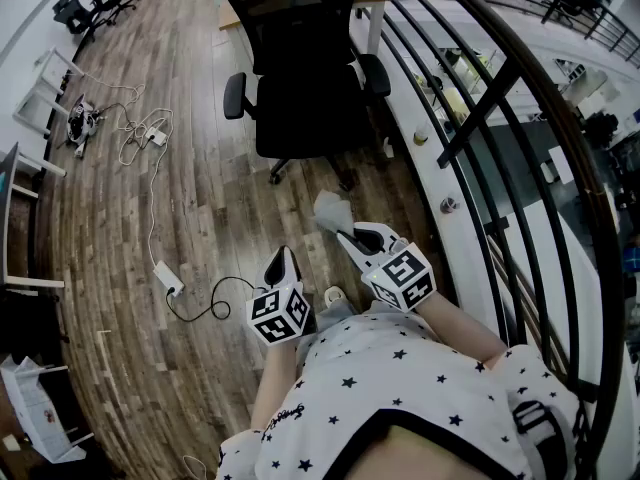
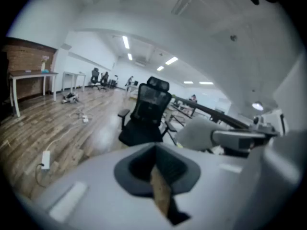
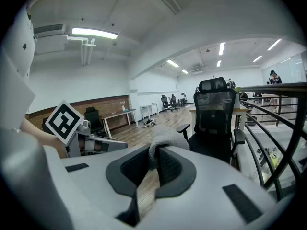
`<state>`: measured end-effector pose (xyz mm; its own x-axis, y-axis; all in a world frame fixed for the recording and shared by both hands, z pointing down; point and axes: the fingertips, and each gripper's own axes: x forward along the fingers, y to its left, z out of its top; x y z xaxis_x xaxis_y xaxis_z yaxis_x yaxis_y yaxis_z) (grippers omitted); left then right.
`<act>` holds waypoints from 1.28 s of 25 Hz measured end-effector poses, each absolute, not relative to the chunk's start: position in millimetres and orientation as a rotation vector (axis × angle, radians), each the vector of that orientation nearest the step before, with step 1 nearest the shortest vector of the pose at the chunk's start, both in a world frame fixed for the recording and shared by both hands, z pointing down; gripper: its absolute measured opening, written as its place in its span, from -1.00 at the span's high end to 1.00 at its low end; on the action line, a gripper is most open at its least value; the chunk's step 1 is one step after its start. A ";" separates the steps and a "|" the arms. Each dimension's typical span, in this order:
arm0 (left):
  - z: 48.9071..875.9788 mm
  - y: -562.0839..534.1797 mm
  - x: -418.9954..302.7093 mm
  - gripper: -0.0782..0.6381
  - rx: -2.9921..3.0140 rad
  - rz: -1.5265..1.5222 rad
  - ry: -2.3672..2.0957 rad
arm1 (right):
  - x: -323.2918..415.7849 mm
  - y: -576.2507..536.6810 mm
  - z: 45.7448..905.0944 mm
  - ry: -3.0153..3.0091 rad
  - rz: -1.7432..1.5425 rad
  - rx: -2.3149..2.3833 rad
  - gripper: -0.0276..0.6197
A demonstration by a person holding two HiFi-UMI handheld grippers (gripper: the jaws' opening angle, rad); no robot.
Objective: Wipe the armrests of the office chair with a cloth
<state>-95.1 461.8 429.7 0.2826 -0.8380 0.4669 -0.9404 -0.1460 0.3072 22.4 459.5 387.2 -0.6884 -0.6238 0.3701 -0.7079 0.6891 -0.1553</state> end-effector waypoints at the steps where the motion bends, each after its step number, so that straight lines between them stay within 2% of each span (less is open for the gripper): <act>1: 428.8 464.2 -91.3 0.76 2.020 0.247 -1.587 | 25.4 462.4 386.6 -2.613 0.413 1.058 0.82; 10: 432.8 478.1 -87.6 0.76 2.031 0.259 -1.599 | 30.9 474.8 392.2 -2.615 0.412 1.060 0.82; 32: 439.5 441.0 -142.5 0.76 2.013 0.245 -1.601 | -25.1 437.4 400.5 -2.608 0.444 1.020 0.82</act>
<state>-142.5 441.0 439.5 0.2739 -0.8420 0.4648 -0.9425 -0.1388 0.3040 -25.1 437.4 400.5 -0.7005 -0.5994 0.3873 -0.6938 0.6990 -0.1731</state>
